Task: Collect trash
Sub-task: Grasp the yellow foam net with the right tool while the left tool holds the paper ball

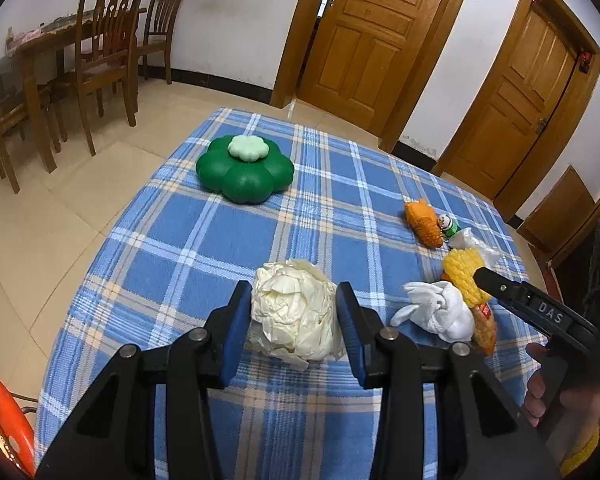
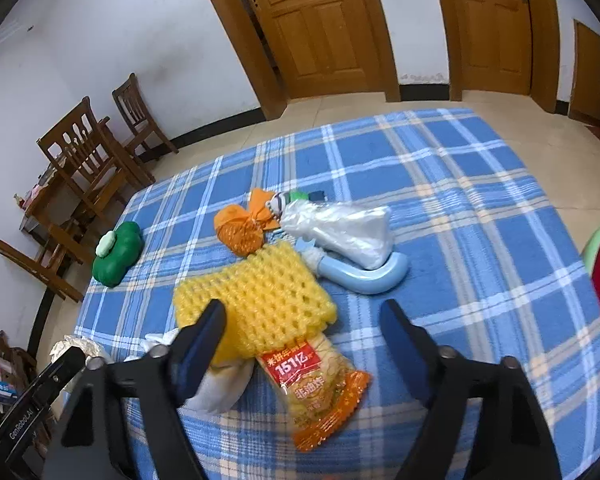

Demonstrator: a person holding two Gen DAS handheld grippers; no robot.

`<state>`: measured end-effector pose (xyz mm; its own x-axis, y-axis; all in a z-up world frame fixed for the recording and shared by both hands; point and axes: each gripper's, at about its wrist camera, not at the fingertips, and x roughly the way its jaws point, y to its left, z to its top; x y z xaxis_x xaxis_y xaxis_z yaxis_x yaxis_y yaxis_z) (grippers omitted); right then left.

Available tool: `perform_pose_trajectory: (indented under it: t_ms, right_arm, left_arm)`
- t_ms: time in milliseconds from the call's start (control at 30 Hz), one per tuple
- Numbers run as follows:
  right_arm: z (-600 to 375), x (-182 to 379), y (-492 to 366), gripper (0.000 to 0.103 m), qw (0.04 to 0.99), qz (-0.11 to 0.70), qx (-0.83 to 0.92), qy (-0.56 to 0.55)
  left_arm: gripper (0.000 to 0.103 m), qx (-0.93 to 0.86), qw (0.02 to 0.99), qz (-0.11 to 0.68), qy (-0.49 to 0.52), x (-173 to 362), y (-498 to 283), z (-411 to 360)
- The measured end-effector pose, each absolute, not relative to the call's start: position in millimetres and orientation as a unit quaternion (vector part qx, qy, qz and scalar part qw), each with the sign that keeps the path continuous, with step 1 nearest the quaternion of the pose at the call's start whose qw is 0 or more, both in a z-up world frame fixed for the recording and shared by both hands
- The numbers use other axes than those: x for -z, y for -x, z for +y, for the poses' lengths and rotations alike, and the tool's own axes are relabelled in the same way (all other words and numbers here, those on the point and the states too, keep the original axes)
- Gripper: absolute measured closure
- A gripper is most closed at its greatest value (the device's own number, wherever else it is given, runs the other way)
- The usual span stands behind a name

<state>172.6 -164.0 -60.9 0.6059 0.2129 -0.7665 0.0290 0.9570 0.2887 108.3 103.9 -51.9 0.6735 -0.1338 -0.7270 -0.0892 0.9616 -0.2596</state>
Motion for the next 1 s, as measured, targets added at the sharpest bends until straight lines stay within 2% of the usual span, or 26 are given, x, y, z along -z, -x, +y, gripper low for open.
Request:
perform_pose_trajectory:
  t_ms: [200, 433, 633, 700, 767, 1000]
  right_arm:
    - [-163.8, 64.9, -170.2, 0.035, 0.884, 0.441, -0.064, -0.144]
    - [-168.1, 59.5, -165.2, 0.048, 0.890, 0.428, -0.060, -0.143]
    - [-168.2, 55.4, -161.4, 0.071, 0.892, 0.424, -0.070, -0.139]
    - [-167.4, 52.8, -158.7, 0.083, 0.896, 0.418, -0.066, -0.133]
    - [-169.2, 50.2, -155.3, 0.089, 0.899, 0.412, -0.064, -0.130]
    - [-181.1, 37.6, -139.4, 0.092, 0.906, 0.391, -0.065, -0.147]
  left_arm:
    - [0.060, 0.010, 0.902, 0.408, 0.143, 56.1, -109.7, 105.4]
    - [0.060, 0.017, 0.903, 0.406, 0.140, 53.2, -105.7, 100.6]
    - [0.060, 0.024, 0.903, 0.406, 0.137, 50.7, -103.0, 94.6]
    - [0.060, 0.026, 0.903, 0.405, 0.137, 50.1, -102.4, 93.2]
    - [0.060, 0.028, 0.903, 0.405, 0.138, 48.6, -101.2, 91.9]
    - [0.060, 0.035, 0.907, 0.398, 0.136, 39.9, -94.2, 86.6]
